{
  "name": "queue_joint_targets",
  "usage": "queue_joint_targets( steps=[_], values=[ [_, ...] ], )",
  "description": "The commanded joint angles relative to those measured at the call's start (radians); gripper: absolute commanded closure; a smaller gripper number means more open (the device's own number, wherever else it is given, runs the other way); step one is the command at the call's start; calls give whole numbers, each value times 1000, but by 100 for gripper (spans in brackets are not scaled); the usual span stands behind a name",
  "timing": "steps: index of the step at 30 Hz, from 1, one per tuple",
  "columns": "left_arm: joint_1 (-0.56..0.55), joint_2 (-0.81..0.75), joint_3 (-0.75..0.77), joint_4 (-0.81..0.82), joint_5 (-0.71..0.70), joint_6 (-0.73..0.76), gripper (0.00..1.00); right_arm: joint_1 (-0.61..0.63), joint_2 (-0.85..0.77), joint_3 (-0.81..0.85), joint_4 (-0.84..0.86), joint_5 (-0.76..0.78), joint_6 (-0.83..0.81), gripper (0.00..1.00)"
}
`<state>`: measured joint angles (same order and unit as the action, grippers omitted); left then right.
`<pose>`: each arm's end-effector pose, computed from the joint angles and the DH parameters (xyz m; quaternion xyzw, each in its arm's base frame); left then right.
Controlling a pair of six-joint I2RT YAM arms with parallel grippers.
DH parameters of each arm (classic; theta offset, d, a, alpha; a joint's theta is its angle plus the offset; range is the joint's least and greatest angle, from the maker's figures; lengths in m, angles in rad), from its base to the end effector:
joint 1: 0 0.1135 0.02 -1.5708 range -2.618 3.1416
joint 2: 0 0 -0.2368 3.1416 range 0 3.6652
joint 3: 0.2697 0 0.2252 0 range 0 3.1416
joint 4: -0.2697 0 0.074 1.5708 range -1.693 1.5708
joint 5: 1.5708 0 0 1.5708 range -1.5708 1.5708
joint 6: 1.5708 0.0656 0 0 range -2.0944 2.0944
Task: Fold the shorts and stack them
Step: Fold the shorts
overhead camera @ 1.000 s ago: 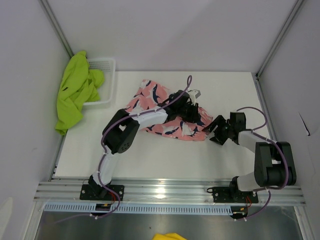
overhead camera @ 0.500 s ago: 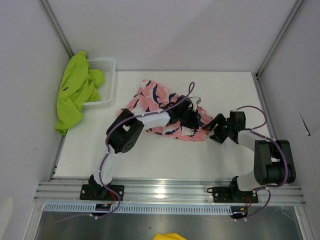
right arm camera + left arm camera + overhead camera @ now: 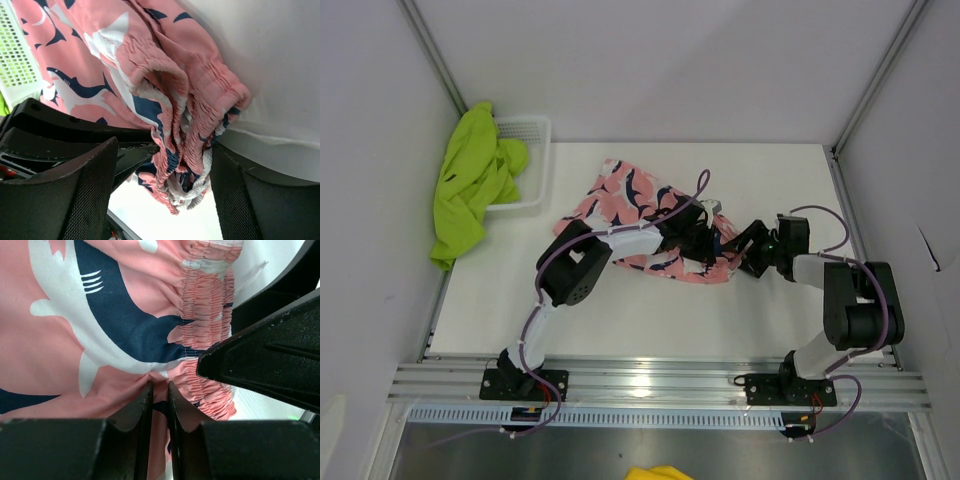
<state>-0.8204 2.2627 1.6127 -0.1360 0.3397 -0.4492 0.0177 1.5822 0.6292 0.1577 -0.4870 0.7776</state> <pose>0.3087 -0.3632 0.1161 0.2316 0.8831 -0.3493 0.2109 0.2891 0.0358 0.1139 0.2486 0.8682 0.3479 0.2519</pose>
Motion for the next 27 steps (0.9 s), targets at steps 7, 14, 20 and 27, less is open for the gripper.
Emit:
queue_joint_targets(
  steps=[7, 14, 20, 27],
  values=[
    [-20, 40, 19, 1, 25, -42, 80, 21, 110, -25, 137, -78, 29, 30],
    [-22, -20, -79, 130, 110, -80, 81, 31, 121, -14, 141, -39, 54, 40],
    [-23, -34, -112, 217, 153, -103, 82, 44, 142, 18, 129, -21, 68, 48],
    [-20, -68, -134, 214, 139, -83, 82, 51, 139, 78, 39, 16, 29, 90]
  ],
)
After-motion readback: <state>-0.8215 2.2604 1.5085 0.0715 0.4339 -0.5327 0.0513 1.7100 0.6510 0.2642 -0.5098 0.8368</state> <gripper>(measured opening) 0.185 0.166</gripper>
